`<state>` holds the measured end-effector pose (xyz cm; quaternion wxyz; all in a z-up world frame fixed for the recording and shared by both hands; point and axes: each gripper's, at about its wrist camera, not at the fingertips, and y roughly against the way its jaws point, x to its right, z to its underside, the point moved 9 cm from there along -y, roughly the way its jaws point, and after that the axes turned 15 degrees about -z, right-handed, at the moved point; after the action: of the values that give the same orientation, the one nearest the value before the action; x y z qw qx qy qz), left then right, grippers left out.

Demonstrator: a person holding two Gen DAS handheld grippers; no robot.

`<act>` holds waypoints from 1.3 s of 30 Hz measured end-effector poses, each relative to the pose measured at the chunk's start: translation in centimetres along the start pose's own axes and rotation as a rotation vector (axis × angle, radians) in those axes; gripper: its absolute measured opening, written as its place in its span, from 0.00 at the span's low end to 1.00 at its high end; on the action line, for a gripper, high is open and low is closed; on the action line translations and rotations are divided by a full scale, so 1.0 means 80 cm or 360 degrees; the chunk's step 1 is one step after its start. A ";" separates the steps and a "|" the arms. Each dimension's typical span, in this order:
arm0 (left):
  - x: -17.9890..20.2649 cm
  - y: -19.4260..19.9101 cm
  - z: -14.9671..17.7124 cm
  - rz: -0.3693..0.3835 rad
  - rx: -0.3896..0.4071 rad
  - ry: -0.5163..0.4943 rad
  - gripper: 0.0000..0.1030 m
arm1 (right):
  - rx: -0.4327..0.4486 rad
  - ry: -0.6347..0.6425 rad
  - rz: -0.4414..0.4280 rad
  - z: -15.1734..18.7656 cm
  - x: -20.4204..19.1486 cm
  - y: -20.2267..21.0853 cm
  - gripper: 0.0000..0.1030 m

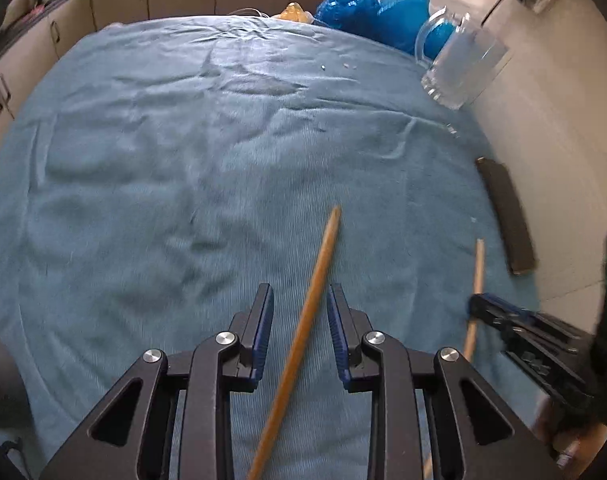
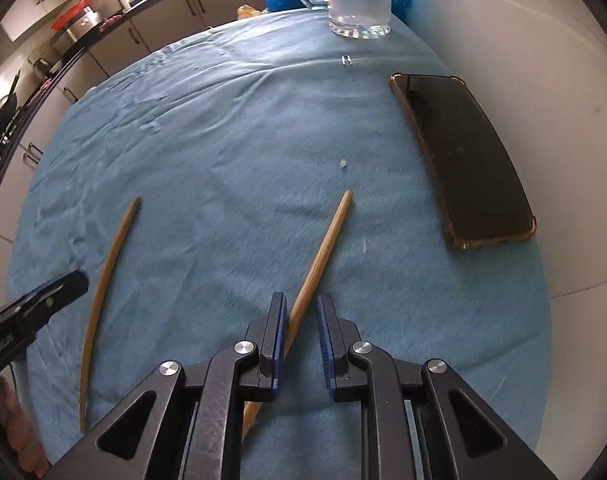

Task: Organize utensils
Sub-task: 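Close the left tool on a chopstick while the right tool grasps another, then lift both held chopsticks and carry them over the black holder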

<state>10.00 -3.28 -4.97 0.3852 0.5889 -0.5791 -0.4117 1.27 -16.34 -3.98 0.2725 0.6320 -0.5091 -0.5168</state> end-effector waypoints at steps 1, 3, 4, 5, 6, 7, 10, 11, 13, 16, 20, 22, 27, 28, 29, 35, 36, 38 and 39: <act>0.002 -0.008 -0.006 -0.0038 -0.0009 -0.0014 0.25 | -0.0001 -0.0012 -0.0012 -0.003 0.002 0.000 0.16; 0.003 -0.019 -0.017 -0.0077 -0.0031 -0.0020 0.25 | -0.0012 -0.0041 -0.0031 -0.010 0.004 -0.001 0.16; 0.003 -0.021 -0.023 -0.0084 -0.0019 -0.0009 0.25 | -0.0022 -0.0047 -0.0037 -0.010 0.005 -0.001 0.16; 0.003 -0.022 -0.027 -0.0097 -0.0026 -0.0018 0.25 | -0.0030 -0.0049 -0.0040 -0.014 0.005 -0.001 0.16; 0.006 -0.024 -0.030 -0.0113 -0.0030 -0.0041 0.25 | -0.0040 -0.0049 -0.0045 -0.015 0.005 -0.002 0.17; 0.008 -0.025 -0.033 -0.0120 -0.0030 -0.0058 0.25 | -0.0051 -0.0051 -0.0055 -0.016 0.004 -0.002 0.17; 0.015 -0.029 -0.040 -0.0137 -0.0030 -0.0100 0.25 | -0.0083 -0.0074 -0.0095 -0.019 0.004 -0.005 0.19; 0.016 -0.030 -0.041 -0.0133 -0.0030 -0.0106 0.26 | -0.0091 -0.0084 -0.0106 -0.021 0.005 -0.006 0.19; 0.023 -0.031 -0.045 -0.0135 -0.0025 -0.0124 0.27 | -0.0100 -0.0096 -0.0117 -0.024 0.007 -0.007 0.19; 0.033 -0.031 -0.047 -0.0099 -0.0040 -0.0145 0.28 | -0.0098 -0.0082 -0.0088 -0.028 0.004 -0.011 0.19; 0.042 -0.022 -0.045 0.0050 -0.0057 -0.0118 0.28 | -0.0095 -0.0057 -0.0059 -0.033 0.004 -0.012 0.21; 0.046 -0.020 -0.045 0.0052 -0.0034 -0.0139 0.28 | -0.0088 -0.0065 -0.0072 -0.036 0.005 -0.013 0.21; 0.055 -0.026 -0.043 -0.0009 -0.0003 -0.0228 0.29 | -0.0076 -0.0066 -0.0079 -0.041 0.008 -0.013 0.21; 0.057 -0.028 -0.044 -0.0020 -0.0007 -0.0238 0.29 | -0.0077 -0.0063 -0.0078 -0.040 0.008 -0.012 0.21; 0.058 -0.028 -0.045 -0.0024 -0.0007 -0.0239 0.29 | -0.0079 -0.0060 -0.0073 -0.040 0.007 -0.012 0.21; 0.063 -0.028 -0.044 0.0013 -0.0045 -0.0278 0.25 | -0.0081 -0.0115 -0.0072 -0.043 0.007 -0.015 0.29; 0.066 -0.028 -0.042 0.0049 -0.0055 -0.0291 0.15 | -0.0082 -0.0141 -0.0101 -0.044 0.008 -0.015 0.30; 0.067 -0.028 -0.038 0.0071 -0.0066 -0.0280 0.07 | -0.0089 -0.0142 -0.0105 -0.049 0.007 -0.018 0.29; 0.065 -0.026 -0.036 0.0058 -0.0048 -0.0270 0.07 | -0.0087 -0.0111 -0.0077 -0.049 0.005 -0.018 0.21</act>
<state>13.38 -8.47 -6.07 0.3510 0.5354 -0.6140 -0.4617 5.46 -16.96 -4.16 0.2591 0.6181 -0.4886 -0.5587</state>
